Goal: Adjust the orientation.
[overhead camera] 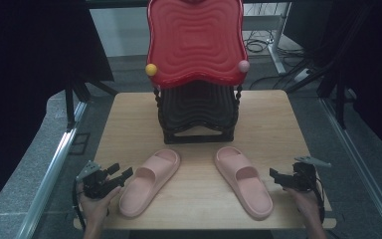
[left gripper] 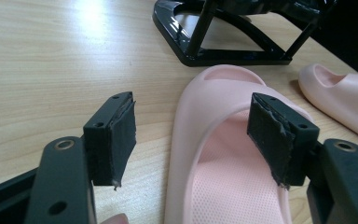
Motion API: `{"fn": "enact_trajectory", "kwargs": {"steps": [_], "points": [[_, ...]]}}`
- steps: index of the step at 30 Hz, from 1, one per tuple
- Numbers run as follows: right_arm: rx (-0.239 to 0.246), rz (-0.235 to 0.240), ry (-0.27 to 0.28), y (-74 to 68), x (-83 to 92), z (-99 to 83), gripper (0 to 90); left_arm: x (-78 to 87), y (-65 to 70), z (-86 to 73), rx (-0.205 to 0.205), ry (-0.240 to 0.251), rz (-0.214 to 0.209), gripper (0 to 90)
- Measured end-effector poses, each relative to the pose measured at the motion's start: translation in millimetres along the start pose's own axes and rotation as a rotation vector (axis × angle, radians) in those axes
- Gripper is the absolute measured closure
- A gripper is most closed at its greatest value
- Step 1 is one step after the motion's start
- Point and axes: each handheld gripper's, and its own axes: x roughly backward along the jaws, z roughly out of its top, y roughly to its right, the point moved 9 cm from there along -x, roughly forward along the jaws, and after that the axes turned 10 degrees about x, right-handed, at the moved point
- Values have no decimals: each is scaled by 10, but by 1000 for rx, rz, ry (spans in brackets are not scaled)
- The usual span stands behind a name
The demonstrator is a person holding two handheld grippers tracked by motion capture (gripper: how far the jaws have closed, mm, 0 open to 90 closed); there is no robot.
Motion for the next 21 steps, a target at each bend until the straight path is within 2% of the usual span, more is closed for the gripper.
{"fn": "enact_trajectory", "kwargs": {"steps": [5,8,10,13,15,17,21], "points": [[34,27,38,-35,109,73,39,11,-11,-12,-26,-6,10,372],[44,37,47,-57,170,65,52,38,-11,-26,-77,-4,26,501],[49,34,56,-67,213,56,67,49,-17,-32,-102,-10,36,621],[49,36,81,-86,295,70,100,65,-54,-43,-133,-33,59,779],[49,35,103,-101,342,94,117,72,-81,-50,-136,-47,61,849],[48,33,117,-114,371,114,128,74,-128,-70,-141,-72,74,889],[53,45,137,-161,408,143,150,58,-188,-120,-137,-117,82,897]]}}
